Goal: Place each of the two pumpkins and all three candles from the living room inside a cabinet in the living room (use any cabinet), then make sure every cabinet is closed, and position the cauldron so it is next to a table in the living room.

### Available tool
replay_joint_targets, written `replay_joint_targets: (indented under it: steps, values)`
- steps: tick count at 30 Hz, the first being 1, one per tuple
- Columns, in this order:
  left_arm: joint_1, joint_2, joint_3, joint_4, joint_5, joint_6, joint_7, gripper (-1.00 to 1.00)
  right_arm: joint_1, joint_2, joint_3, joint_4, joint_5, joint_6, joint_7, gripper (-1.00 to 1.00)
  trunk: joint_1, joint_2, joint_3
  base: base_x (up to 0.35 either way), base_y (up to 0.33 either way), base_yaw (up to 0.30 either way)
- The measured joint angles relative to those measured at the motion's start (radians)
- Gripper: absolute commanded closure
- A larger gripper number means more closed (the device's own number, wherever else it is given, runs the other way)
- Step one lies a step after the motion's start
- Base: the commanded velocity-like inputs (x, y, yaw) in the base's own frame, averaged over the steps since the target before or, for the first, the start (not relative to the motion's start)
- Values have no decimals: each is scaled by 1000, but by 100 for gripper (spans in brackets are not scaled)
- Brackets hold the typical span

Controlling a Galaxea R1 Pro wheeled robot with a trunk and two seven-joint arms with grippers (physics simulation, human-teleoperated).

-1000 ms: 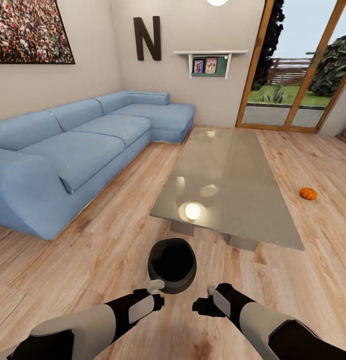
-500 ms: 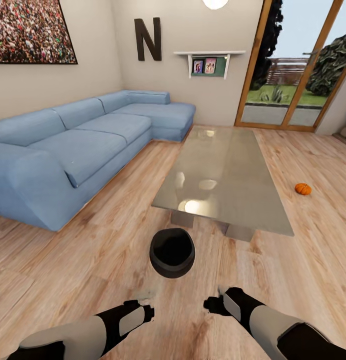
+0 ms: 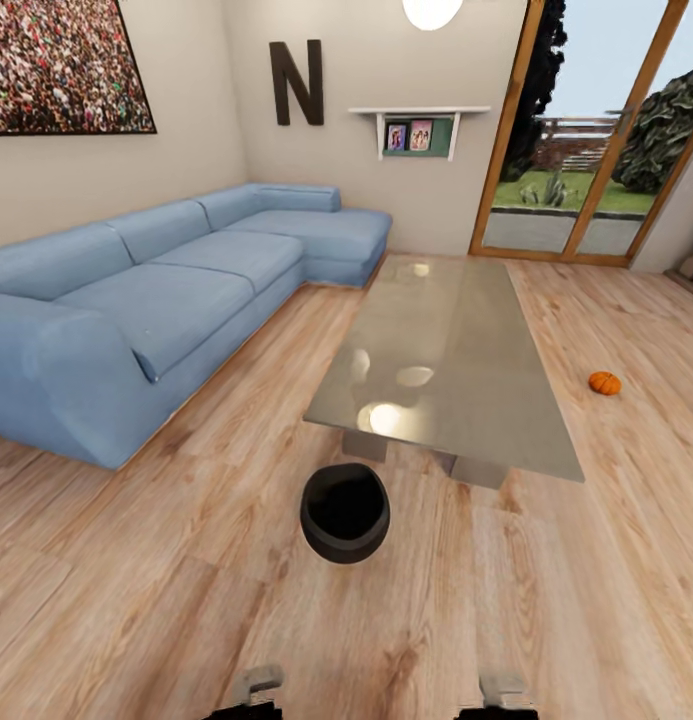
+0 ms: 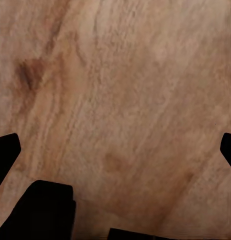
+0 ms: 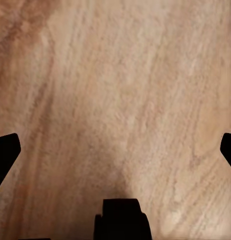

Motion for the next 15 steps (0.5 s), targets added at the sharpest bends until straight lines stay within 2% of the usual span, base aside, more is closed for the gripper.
replay_joint_targets:
  steps: [1, 4, 8, 15]
  values:
    - [12, -1, -1, 2, 1, -1, -20, -100, 19, -1, 0, 2, 1, -32, 0, -100, -4, 7, 3, 0, 0, -99]
    - [24, -1, -1, 5, 2, -7, -31, -100, 38, -4, 0, 4, 1, -52, -1, -100, -15, 28, 15, 0, 0, -166]
    - [31, 0, -1, 31, 4, -41, -34, -100, 46, -13, -1, 4, -4, -61, -2, -100, -31, 56, 32, 0, 0, -203]
    - [78, 2, 0, 99, 8, -88, -34, -100, 48, -14, -8, 4, -12, -67, -10, -100, -58, 105, 62, 0, 0, -237]
